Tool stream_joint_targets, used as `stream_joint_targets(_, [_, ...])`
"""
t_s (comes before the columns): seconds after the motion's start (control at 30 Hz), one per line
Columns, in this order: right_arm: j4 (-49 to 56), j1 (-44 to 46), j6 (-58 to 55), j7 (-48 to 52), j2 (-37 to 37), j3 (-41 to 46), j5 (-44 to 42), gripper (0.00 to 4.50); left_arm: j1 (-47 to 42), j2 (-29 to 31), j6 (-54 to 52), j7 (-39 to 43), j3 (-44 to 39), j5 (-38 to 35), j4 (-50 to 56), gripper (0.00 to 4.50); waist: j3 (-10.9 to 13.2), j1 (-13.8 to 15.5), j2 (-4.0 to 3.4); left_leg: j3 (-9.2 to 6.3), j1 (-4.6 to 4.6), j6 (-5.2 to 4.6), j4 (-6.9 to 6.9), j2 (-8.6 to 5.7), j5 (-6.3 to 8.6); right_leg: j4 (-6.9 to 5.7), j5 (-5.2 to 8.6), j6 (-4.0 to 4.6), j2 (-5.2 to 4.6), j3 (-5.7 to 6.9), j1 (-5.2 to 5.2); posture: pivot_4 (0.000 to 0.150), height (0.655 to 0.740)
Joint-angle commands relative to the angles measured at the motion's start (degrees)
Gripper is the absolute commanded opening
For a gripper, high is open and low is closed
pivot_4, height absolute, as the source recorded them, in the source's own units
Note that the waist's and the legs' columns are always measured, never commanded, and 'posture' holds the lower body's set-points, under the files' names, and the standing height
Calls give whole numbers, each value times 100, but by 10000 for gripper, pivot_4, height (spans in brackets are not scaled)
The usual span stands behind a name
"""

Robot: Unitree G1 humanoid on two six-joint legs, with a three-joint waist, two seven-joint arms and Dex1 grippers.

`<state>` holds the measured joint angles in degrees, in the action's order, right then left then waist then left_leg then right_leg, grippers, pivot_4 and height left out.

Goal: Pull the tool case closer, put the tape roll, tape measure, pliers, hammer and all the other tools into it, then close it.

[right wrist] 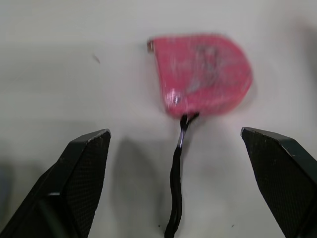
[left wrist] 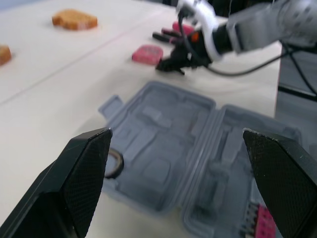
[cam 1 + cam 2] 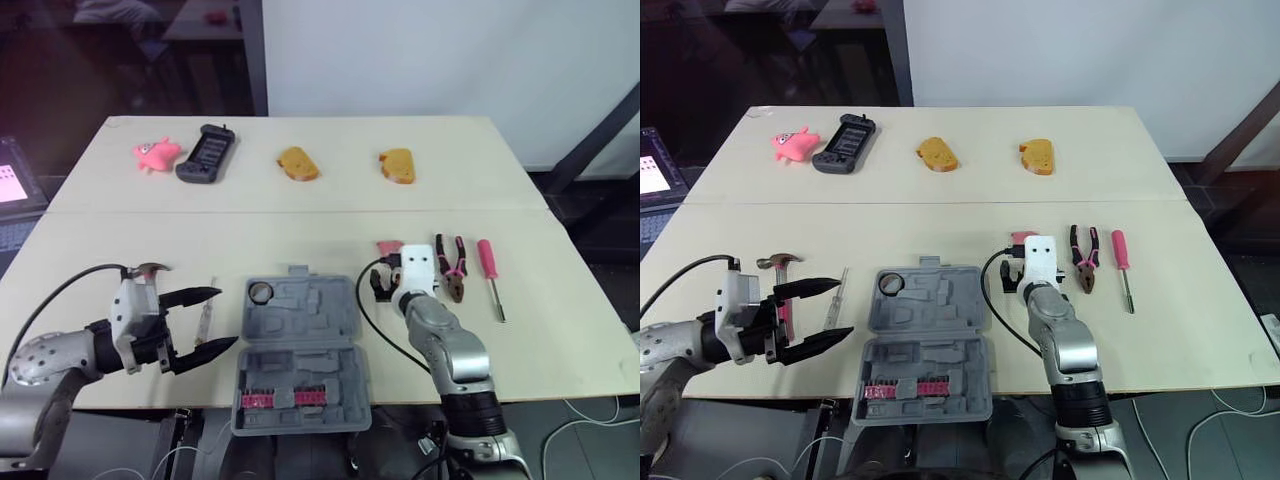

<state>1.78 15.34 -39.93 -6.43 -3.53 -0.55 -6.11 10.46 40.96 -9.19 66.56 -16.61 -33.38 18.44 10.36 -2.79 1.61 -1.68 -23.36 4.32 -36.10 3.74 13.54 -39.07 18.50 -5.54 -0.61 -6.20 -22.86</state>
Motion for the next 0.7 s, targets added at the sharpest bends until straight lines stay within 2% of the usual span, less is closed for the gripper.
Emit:
stream_joint_targets(0.03, [-135, 121, 202, -34, 123, 159, 23, 42290, 41, 70, 247, 187, -132, -72, 120, 44833, 0, -7, 0, 0, 0, 0, -1, 0, 0, 0, 0, 0, 0, 0, 0, 1500, 7400])
stream_joint_targets(0.13, [-233, 135, 253, -39, 148, 230, 59, 31817, 64, 144, 171, 235, -125, -105, 124, 45000, 0, -34, 0, 0, 2, 0, -2, 0, 0, -1, 0, 1, 0, 0, 2, 1500, 7400])
stream_joint_targets(0.33, [-314, 161, 367, 64, 132, 303, 47, 1593, 77, 235, 158, 285, -68, -62, 104, 45000, 0, -103, 0, -1, 1, 0, 0, 0, 0, -1, 0, 1, 0, 0, 2, 1500, 7400])
stream_joint_targets(0.57, [-240, 133, 429, 321, 67, 203, 55, 733, 27, 321, 91, 311, 2, -47, 51, 45000, 0, -124, -1, -1, 1, 0, 5, 0, 0, -1, 0, 0, 0, 0, 0, 1500, 7400])
stream_joint_targets(0.7, [514, -307, 224, 902, -187, -144, -57, 733, -10, 366, -3, 357, 58, -92, 34, 45000, 1, -116, -2, -1, 0, 0, 7, 0, 0, 0, 1, 0, 0, 0, -2, 1500, 7400])
